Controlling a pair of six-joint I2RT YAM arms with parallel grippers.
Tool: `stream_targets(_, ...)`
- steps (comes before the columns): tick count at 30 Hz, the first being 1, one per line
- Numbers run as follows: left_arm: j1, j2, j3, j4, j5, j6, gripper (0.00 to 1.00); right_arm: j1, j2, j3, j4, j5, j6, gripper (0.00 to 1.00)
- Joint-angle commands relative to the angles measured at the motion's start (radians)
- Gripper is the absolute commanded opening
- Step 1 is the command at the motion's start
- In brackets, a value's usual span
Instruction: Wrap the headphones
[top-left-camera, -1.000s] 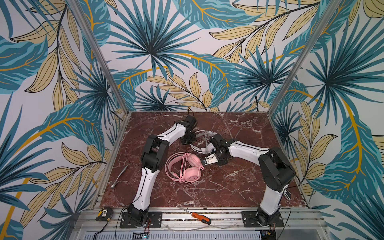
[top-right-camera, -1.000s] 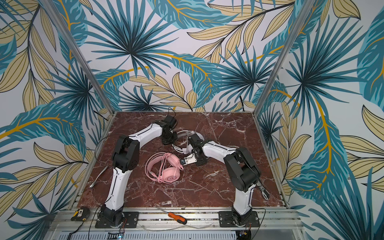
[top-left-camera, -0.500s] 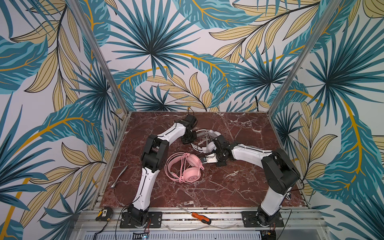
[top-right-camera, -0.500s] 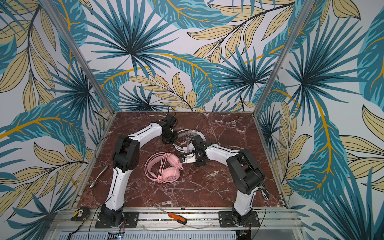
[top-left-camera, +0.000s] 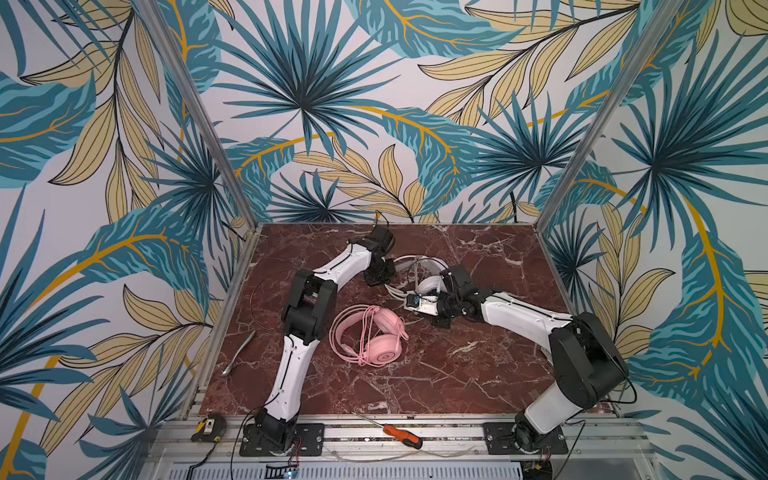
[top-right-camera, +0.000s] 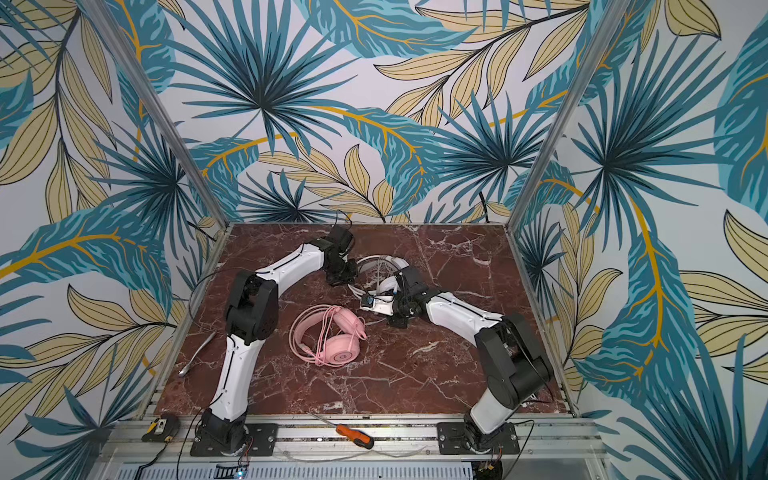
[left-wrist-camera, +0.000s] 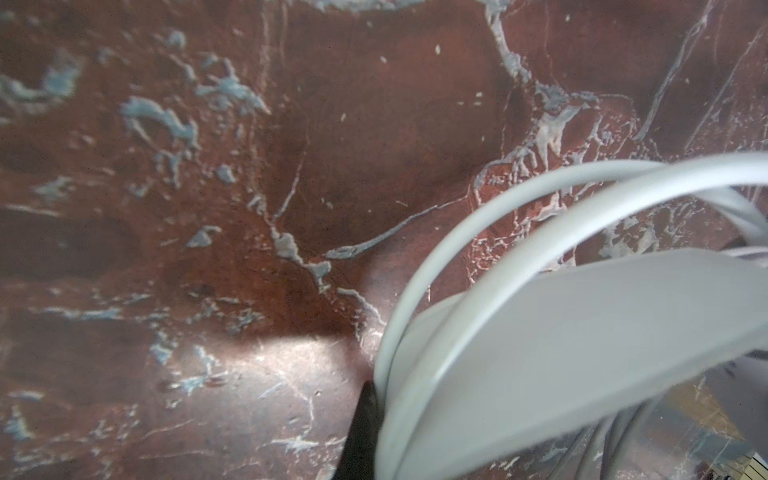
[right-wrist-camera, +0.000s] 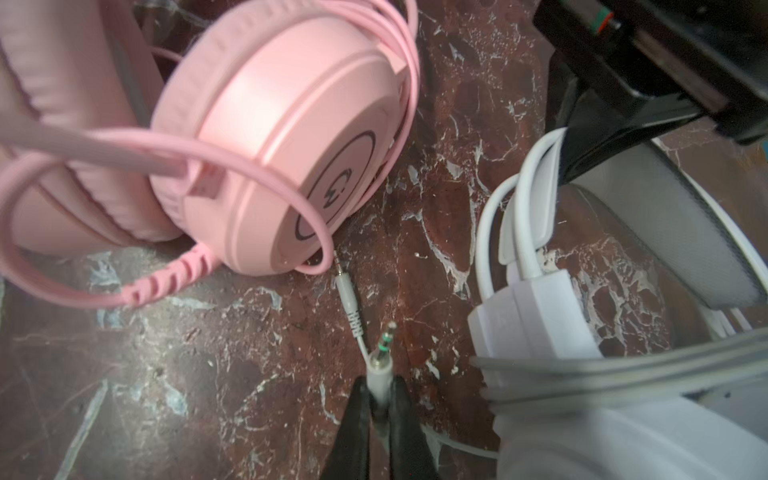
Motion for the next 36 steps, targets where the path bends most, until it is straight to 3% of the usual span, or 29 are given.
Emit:
stream_targets(1, 0.000, 0.000, 0.039, 0.030, 0.035, -0.011, 0.00, -0.005, -0.037, -0.020, 0.098, -0.096, 0.116, 0.00)
stream_targets(10, -0.007, 0.006, 0.022, 0.030, 0.009, -0.007, 0.00, -0.040, -0.090, -0.039, 0.192, -0.169, 0.225, 0.00)
stream_targets(23, -0.013, 0.033, 0.031, 0.030, -0.010, -0.018, 0.00, -0.079, -0.165, 0.010, 0.039, -0.390, 0.234, 0.00)
stream_targets(36, -0.003, 0.074, 0.085, 0.030, -0.031, -0.048, 0.00, -0.110, -0.344, -0.107, 0.039, -0.348, 0.290, 0.00)
